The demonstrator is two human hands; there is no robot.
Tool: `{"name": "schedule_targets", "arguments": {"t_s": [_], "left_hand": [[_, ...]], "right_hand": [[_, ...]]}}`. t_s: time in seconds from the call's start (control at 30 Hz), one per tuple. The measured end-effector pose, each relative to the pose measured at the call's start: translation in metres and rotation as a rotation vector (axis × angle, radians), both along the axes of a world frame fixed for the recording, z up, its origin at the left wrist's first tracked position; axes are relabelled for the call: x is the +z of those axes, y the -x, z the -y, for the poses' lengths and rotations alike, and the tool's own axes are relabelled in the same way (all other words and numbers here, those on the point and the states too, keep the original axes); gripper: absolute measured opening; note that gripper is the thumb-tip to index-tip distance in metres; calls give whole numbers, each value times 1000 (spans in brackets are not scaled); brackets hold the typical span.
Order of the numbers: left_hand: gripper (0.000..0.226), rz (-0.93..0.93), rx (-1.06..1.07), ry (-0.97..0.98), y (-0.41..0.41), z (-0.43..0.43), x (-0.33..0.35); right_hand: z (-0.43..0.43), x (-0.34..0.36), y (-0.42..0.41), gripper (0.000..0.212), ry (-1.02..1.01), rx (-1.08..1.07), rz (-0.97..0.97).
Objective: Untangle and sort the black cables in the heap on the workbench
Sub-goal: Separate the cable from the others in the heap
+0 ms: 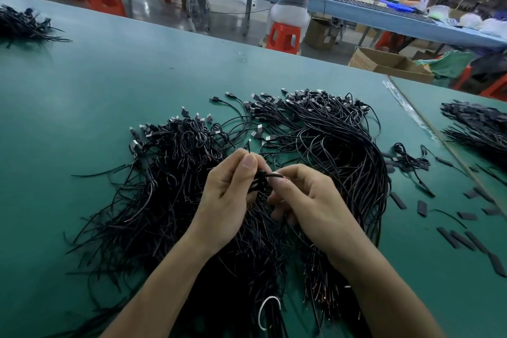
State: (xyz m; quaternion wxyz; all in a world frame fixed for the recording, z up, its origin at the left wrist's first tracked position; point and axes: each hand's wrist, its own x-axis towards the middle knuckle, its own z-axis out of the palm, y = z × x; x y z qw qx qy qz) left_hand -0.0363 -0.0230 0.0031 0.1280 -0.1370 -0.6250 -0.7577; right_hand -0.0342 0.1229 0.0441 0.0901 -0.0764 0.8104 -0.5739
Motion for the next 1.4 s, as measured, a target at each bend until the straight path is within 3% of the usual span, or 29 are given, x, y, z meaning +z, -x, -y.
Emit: {"name": "schedule_targets", "arguments": {"t_s": [0.13, 0.27, 0.43, 0.53, 0.77, 0.9, 1.0, 1.13, 1.27, 1.33, 1.4], "left_hand": [[32, -9, -32, -12, -1, -2, 1], [21, -34, -69, -47, -2, -1, 0], [33, 30, -124, -22, -3, -3, -3], [35, 26, -69, -77, -2, -7, -6], [64, 211, 58, -137, 4, -6, -9], [67, 252, 98, -165, 5, -8, -13], [70, 285, 112, -134, 6, -8, -17], [92, 358, 170, -44, 9, -6, -20], [72, 457, 150, 1, 10, -8, -17], [67, 561, 14, -45, 9, -6, -15], [58, 700, -135, -11, 8, -2, -11]], "right_hand": [[-1, 0, 2, 20, 51, 80, 96], [0, 2, 2, 16, 140, 11, 19], [2, -1, 0, 6, -171, -48, -408], [4, -5, -2, 9, -323, -9, -559], [8, -12, -8, 7, -398, 22, -633], [10, -12, -9, 10, -463, 57, -610], [11, -10, -9, 14, -576, 100, -612], [12, -2, -9, 14, -728, 155, -739], [12, -1, -9, 9, -853, 261, -863], [10, -1, -9, 2, -895, 294, -915], [8, 1, -7, 9, -911, 315, -950]]}}
